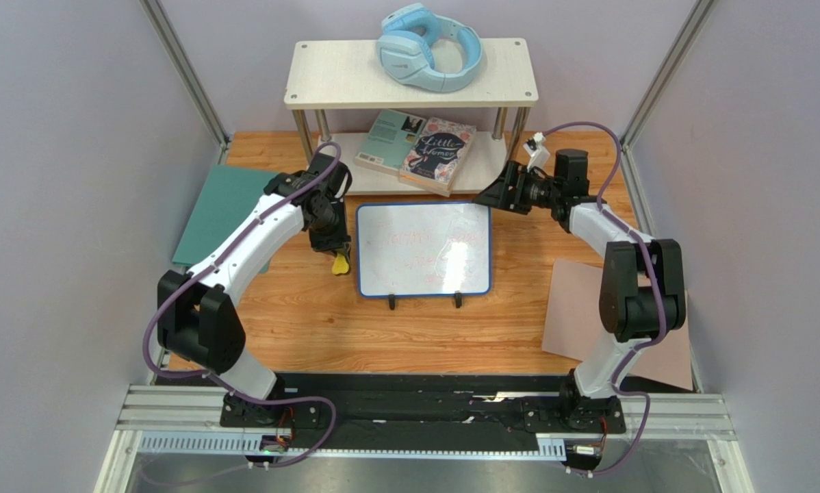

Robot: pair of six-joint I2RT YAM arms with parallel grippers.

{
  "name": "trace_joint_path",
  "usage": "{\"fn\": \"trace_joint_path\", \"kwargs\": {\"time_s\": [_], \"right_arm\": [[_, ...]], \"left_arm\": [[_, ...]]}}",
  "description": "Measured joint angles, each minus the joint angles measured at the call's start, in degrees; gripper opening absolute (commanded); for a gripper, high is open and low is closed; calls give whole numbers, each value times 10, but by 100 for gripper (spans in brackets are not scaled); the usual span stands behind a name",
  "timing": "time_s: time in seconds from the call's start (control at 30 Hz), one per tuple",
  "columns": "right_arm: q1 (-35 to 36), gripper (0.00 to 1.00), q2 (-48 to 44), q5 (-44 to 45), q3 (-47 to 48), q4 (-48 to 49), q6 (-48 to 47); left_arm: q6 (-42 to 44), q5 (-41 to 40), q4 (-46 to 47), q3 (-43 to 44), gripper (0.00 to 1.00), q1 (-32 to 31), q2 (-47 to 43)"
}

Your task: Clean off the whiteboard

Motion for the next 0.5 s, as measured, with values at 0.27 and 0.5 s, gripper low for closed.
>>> {"fn": "trace_joint_path", "kwargs": {"time_s": [0.27,0.5], "right_arm": [[1,76,13,-41,-1,52,10],[11,74,21,-53,-16,54,5]], "left_arm": [[2,3,-2,45,0,-7,61],[2,-2,-4,76,0,-15,90]]}}
